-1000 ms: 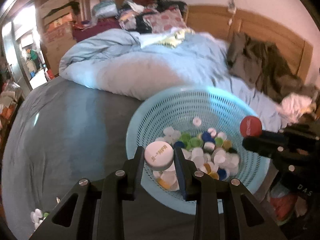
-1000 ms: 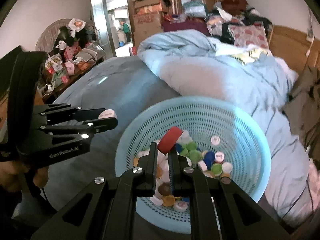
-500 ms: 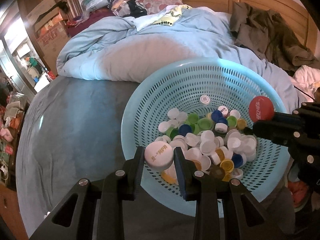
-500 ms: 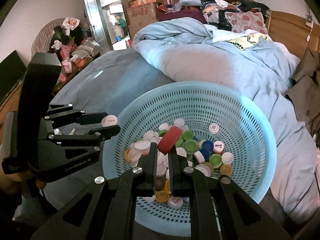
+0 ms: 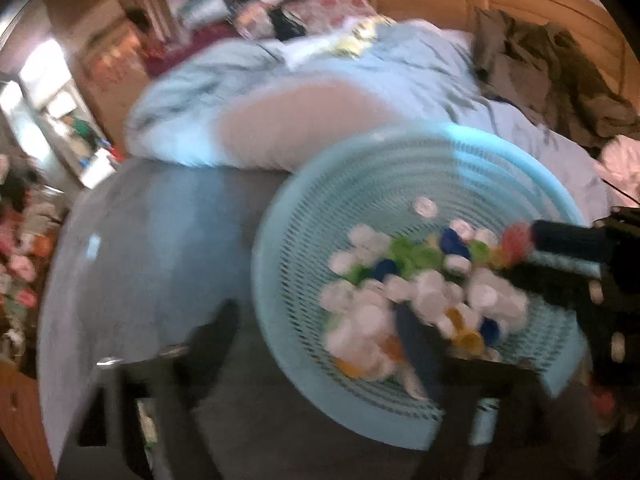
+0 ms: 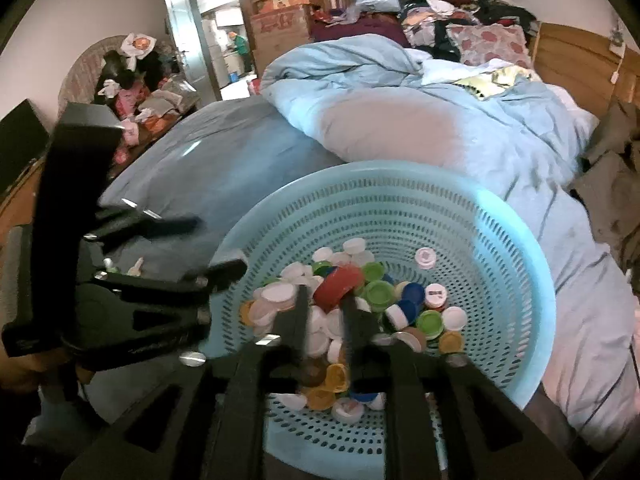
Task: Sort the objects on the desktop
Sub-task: 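Carry the white and red caps over the basket and open both tools, then move both open tools back toward the cap pile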
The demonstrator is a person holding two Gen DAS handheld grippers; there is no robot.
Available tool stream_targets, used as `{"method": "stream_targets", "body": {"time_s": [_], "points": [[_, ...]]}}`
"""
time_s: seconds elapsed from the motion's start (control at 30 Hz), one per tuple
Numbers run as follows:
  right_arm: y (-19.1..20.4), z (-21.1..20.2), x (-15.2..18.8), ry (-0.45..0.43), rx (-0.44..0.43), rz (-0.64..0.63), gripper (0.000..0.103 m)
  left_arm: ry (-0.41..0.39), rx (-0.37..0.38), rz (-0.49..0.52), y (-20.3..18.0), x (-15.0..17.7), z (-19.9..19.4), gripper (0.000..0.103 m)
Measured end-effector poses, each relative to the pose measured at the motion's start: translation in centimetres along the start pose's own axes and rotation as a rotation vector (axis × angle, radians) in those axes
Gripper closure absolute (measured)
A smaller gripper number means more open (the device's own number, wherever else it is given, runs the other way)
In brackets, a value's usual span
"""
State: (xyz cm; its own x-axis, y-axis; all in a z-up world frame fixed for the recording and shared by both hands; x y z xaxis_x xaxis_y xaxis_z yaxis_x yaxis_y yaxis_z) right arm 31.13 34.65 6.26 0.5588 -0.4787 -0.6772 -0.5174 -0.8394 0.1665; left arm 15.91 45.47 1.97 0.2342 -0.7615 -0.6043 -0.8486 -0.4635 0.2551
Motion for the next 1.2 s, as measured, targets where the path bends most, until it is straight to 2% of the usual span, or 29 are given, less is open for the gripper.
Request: {"method": "stream_targets", "body": {"time_s": [0.03, 0.23, 0.33, 0.4, 0.47, 0.53, 0.63, 0.73, 0.83, 0.87, 0.93, 1.0, 1.13, 1.2], "points": [[-0.1, -0.2, 0.1, -0.01, 0.003, 0.005, 0.058, -0.011, -0.015, -0.001, 0.1, 0.0, -0.3, 0.013], [0.2, -0.9, 0.6, -0.03, -0.005, 0.02, 0.058, -0.018, -0.025, -0.033, 1.3, 0.1, -0.8, 0.013], [1.0, -1.3, 1.2, -0.047, -0.037, 0.024, 0.058, -0.046, -0.017, -0.075, 2.9, 1.3, -1.7, 0.013], [1.8, -1.4, 1.7, -0.051, -0.059, 0.01, 0.058, -0.079, 0.005, -0.133, 5.3, 3.4, -2.7, 0.013], [3.1, -1.3, 2.7, -0.045, -0.092, -0.016, 0.057, -0.114, 0.022, -0.224, 9.1, 7.2, -3.7, 0.013], [4.4, -0.6, 4.2, -0.015, -0.114, -0.041, 0.052, -0.129, -0.011, -0.296, 12.7, 11.2, -4.4, 0.013], [5.9, 1.3, 6.1, 0.054, -0.149, -0.052, 0.052, -0.102, -0.112, -0.462, 19.8, 19.6, -5.4, 0.013], [7.3, 3.0, 7.3, 0.104, -0.183, -0.048, 0.051, -0.017, -0.242, -0.616, 26.6, 29.2, -6.2, 0.013], [9.5, 3.4, 7.5, 0.104, -0.185, -0.085, 0.043, 0.022, -0.307, -0.742, 30.6, 35.8, -7.3, 0.014], [10.1, 3.4, 7.3, 0.107, -0.186, -0.097, 0.043, 0.022, -0.311, -0.767, 31.1, 37.2, -7.5, 0.014], [12.3, 2.1, 6.7, 0.037, -0.136, -0.176, 0.043, 0.005, -0.309, -0.79, 31.8, 38.9, -7.8, 0.014], [14.6, 1.5, 6.5, 0.013, -0.14, -0.232, 0.043, 0.01, -0.305, -0.781, 31.7, 39.6, -7.3, 0.014], [18.8, 2.2, 6.3, 0.036, -0.176, -0.311, 0.043, 0.052, -0.287, -0.813, 32.4, 40.9, -5.4, 0.014], [19.7, 2.8, 6.7, 0.053, -0.188, -0.32, 0.043, 0.056, -0.265, -0.827, 32.7, 41.1, -4.8, 0.021]]}}
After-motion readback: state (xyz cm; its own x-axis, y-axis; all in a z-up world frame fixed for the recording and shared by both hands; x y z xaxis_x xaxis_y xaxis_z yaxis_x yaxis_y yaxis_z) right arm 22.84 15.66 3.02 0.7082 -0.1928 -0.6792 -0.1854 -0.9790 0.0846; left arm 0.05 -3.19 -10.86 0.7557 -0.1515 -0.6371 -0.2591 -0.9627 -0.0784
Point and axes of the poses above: each gripper's, at about its wrist camera, not at the fingertips, and z roughly the way its jaws point, y to its left, x to its underside, the point moved 2 cm from there along z, roughly the way its jaws point, and after that the axes turned 3 degrees about z, right-handed, at the moved point
